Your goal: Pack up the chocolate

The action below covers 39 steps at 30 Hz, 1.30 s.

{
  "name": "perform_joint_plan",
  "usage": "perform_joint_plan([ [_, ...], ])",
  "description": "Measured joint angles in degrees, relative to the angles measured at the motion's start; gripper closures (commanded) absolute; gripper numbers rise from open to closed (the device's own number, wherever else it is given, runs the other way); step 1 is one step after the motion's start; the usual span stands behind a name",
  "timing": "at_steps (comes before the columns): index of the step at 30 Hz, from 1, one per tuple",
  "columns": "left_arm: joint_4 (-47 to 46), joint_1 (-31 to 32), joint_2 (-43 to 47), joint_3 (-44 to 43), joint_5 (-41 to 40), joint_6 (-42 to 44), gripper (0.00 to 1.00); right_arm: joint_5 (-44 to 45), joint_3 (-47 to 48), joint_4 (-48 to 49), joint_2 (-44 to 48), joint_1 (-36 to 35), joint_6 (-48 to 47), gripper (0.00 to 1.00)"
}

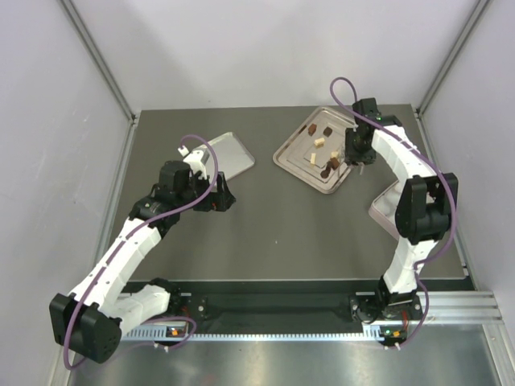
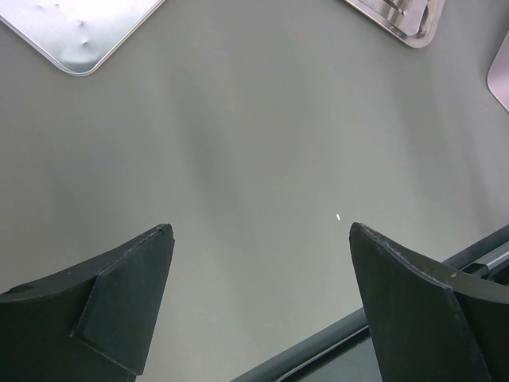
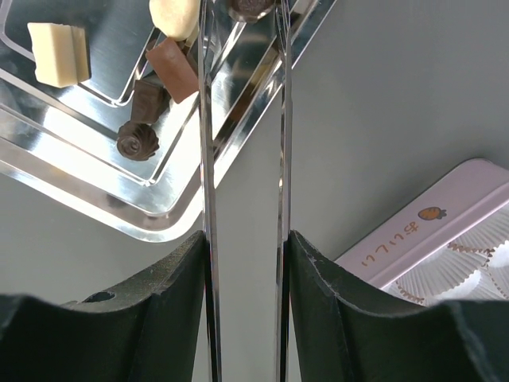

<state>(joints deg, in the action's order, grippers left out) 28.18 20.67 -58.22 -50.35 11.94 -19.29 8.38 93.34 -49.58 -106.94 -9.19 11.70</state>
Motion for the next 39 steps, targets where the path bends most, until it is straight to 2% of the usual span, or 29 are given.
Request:
perform_joint_plan([
  [16, 0.0, 0.0, 0.0, 0.0, -0.02, 0.02, 0.03, -0.74, 0.11, 0.55, -1.57, 0.02, -0.17, 0.59],
  [24, 0.0, 0.0, 0.0, 0.0, -0.07, 0.0, 0.03, -0.96, 0.44, 0.55, -3.06, 0.13, -0.44, 0.64],
  [39, 0.02, 0.0, 0.0, 0.0, -0.22, 0.0, 0.03, -0.74, 2.8, -1.01, -1.62, 0.37, -1.11, 0.68],
])
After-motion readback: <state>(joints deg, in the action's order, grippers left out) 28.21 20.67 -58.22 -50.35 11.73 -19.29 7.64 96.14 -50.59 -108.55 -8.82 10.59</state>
